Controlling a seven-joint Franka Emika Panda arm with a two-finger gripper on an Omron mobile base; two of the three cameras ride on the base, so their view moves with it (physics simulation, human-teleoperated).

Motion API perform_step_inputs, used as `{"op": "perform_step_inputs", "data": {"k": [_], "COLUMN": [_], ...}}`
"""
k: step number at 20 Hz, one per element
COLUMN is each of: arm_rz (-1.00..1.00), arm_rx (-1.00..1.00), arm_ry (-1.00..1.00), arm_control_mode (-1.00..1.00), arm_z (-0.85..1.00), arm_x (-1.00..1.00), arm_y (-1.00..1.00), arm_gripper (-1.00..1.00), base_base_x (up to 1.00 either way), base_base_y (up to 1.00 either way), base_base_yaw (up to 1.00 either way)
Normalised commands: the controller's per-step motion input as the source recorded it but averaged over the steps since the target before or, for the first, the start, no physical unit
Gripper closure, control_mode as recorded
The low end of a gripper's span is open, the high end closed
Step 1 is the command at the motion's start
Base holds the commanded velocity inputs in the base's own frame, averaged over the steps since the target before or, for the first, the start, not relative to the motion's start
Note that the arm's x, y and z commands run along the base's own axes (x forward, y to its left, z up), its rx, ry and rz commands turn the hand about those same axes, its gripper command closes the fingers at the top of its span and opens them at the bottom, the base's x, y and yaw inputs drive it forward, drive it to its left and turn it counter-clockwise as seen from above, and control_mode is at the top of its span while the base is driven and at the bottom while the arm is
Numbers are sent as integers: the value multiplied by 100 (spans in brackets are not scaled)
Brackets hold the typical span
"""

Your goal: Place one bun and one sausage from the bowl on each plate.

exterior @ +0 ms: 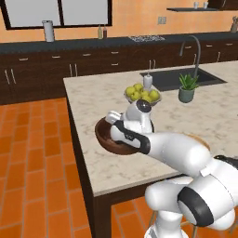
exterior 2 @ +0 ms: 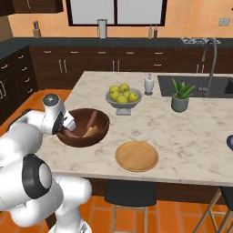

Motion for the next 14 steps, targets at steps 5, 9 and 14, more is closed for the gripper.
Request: {"op": "perform_step_inputs", "data": {"k": [5,9,14], "arm_rz": [3,1,0], "arm_rx": [-1,-16,-19], "arm_ry": [19,27,14], "arm_control_mode": [-100,-100,-100], "arm_z": [0,-4,-14], "arm_x": [80,63,48], "arm_y": [-81,-66,0], "arm_gripper": [-100,-100,-100], "base_base_x": [0,0,0], "base_base_y": [0,0,0], "base_base_yaw": [0,0,0]}}
